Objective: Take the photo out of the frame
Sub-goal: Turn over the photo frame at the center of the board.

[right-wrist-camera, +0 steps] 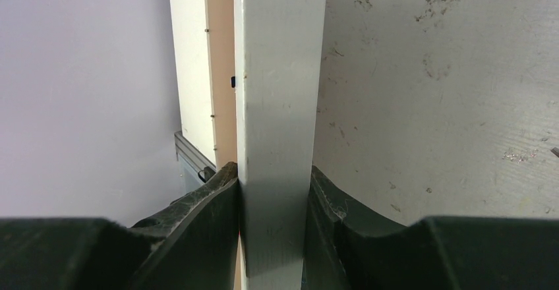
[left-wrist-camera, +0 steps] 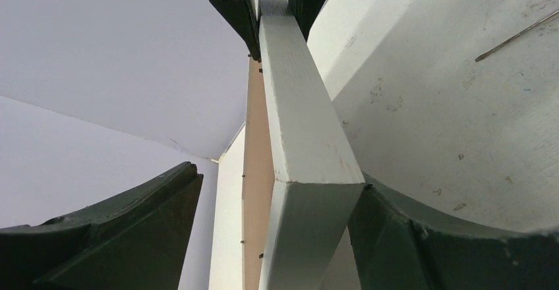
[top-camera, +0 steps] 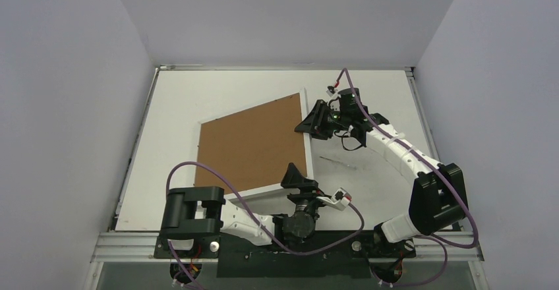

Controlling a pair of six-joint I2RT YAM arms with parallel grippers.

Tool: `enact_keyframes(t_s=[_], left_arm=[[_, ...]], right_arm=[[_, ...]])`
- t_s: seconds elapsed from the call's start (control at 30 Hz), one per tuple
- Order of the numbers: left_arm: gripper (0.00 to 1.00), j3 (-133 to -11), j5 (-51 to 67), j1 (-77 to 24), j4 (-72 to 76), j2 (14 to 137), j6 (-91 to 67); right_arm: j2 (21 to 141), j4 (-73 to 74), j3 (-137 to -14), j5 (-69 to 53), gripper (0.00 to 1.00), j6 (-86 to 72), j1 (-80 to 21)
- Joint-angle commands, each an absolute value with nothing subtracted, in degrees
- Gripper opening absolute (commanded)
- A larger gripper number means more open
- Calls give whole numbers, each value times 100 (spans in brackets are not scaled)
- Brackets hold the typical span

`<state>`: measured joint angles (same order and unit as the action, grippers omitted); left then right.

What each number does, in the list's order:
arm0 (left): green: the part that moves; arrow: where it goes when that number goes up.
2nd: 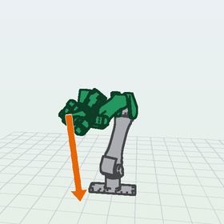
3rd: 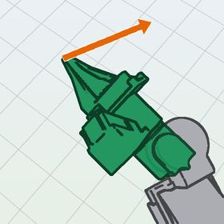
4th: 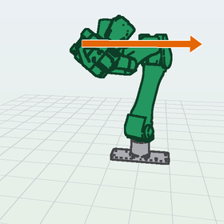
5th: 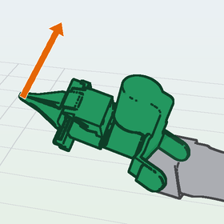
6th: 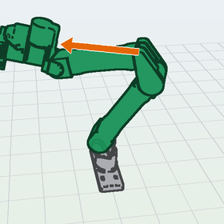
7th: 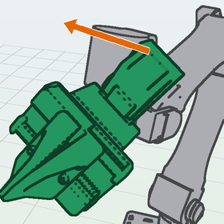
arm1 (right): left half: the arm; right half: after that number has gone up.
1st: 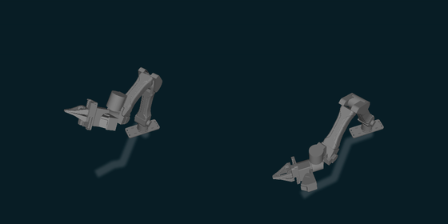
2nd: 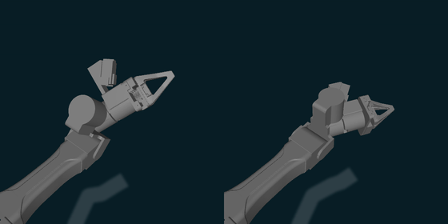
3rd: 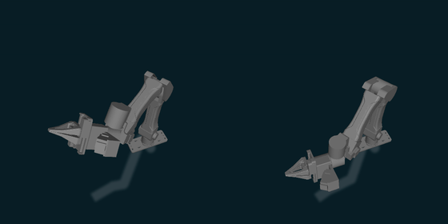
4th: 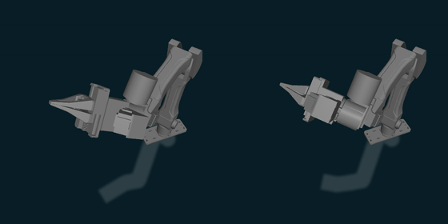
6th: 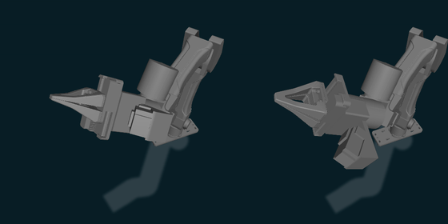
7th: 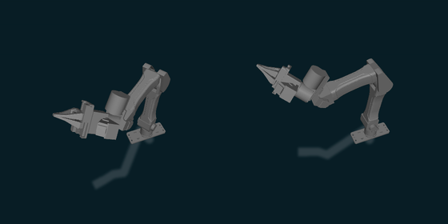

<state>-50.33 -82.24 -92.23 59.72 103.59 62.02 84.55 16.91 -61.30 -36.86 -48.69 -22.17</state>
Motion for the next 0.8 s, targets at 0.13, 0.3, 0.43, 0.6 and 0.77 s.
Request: enact_keyframes(t_s=[0.13,0.3,0.43,0.6,0.77], left_arm=[[70,-4581,-8407,-9096,7247,10395,6591],[37,-4383,-8539,-9078,8493,10694,7477],[11,-4377,-8612,-9062,9390,10967,8187],[0,-4341,-8662,-9091,9395,10793,8050],[0,-4496,-8600,-9184,9382,10273,8058]], right_arm=[[8059,1604,-6599,-3577,12,-4707,-2189],[8051,1642,-6609,-3530,13,-4677,-2191],[8051,1658,-6617,-3495,20,-4668,-2196],[7998,1735,-6660,-3395,59,-4556,-2176],[7903,1998,-6812,-3055,95,-4288,-2044]])
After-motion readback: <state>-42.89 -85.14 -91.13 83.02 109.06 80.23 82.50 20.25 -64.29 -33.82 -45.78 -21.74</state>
